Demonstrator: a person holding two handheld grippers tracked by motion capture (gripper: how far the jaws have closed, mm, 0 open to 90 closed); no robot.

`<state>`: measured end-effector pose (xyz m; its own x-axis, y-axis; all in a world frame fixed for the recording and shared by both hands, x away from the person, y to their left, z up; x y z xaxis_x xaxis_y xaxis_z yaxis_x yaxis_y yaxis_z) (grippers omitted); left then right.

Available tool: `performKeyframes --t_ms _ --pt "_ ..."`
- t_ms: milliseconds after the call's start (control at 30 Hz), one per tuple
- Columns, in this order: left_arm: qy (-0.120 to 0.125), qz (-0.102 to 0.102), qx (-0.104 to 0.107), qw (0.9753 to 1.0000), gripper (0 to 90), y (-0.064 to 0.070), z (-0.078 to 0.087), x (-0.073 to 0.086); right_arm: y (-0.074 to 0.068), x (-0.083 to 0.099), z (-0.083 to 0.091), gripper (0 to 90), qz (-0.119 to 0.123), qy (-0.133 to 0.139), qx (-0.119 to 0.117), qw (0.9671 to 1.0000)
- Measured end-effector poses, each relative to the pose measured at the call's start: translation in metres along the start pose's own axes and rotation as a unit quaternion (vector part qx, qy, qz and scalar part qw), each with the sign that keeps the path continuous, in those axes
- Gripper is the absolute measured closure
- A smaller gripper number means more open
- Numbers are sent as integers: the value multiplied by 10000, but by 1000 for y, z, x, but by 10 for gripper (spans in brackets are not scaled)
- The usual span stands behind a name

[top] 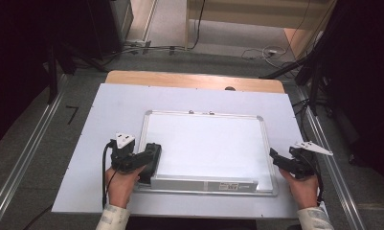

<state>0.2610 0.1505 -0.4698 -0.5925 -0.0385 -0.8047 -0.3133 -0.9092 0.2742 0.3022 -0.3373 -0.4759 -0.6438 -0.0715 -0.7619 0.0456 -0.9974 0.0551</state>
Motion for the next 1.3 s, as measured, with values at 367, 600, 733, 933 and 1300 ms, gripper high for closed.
performKeyframes --t_ms 367,600,733,933,1300 --pt "-76 -60 13 10000 242 -7 4 -8 1 0 0 202 -17 5 -2 10000" --pt "-98 -71 -24 9999 241 -14 10 -5 0 0 0 202 -12 -11 8 10000" --pt "-56 12 -27 10000 241 -19 14 -5 0 0 0 202 4 -9 17 10000" --pt "-17 57 -47 10000 242 -24 18 -5 1 0 0 202 -3 -9 20 10000" --pt "-37 -20 -187 9998 241 -38 28 -2 1 0 1 202 -17 -3 25 10000"
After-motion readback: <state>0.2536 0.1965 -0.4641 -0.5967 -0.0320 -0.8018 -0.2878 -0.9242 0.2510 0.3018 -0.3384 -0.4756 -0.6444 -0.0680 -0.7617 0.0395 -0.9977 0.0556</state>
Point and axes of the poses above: each handheld gripper's, and its own axes: z roughly backward along the jaws, x roughly out of its underside, y roughly to its right, the point moved 1 cm from there along -z, roughly forward along the jaws, and after that the axes turned 11 degrees about x, right-handed, at the moved point
